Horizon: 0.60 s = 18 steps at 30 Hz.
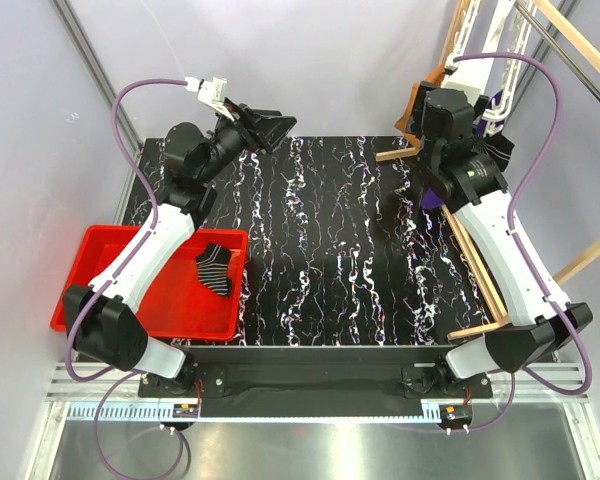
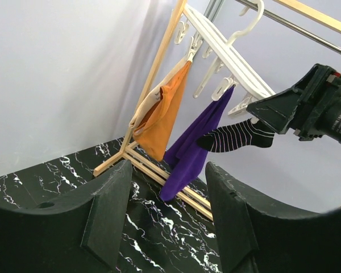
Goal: Clip the socks to the hanger
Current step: Rotate the hanger at the clothesline.
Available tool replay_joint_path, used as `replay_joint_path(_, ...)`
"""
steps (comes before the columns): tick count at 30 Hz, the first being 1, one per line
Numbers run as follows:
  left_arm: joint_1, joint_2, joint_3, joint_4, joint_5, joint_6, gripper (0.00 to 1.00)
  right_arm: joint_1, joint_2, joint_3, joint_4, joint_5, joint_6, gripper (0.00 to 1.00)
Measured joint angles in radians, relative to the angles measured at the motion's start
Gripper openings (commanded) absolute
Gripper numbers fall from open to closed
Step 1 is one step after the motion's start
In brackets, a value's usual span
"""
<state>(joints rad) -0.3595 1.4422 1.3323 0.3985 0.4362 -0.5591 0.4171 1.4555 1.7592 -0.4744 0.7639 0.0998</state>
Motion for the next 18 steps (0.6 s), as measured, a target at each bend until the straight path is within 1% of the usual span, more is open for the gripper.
replay_joint_path(7,0.0,0.0,0.0,0.0,0.002,0.0,0.59,-0.071,-0.008,-0.028,-0.003,-0.092,0.012,0.67)
replay_joint_path(10,0.0,0.001,0.0,0.0,0.002,0.0,0.59,-0.079,-0.018,-0.042,-0.001,-0.138,0.007,0.66)
replay_joint_path(15,0.0,0.002,0.0,0.0,0.003,0.0,0.59,-0.088,-0.026,-0.051,0.013,-0.214,-0.005,0.6)
replay_joint_path(18,0.0,0.002,0.0,0.0,0.003,0.0,0.59,-0.103,-0.026,-0.051,0.022,-0.248,-0.01,0.57)
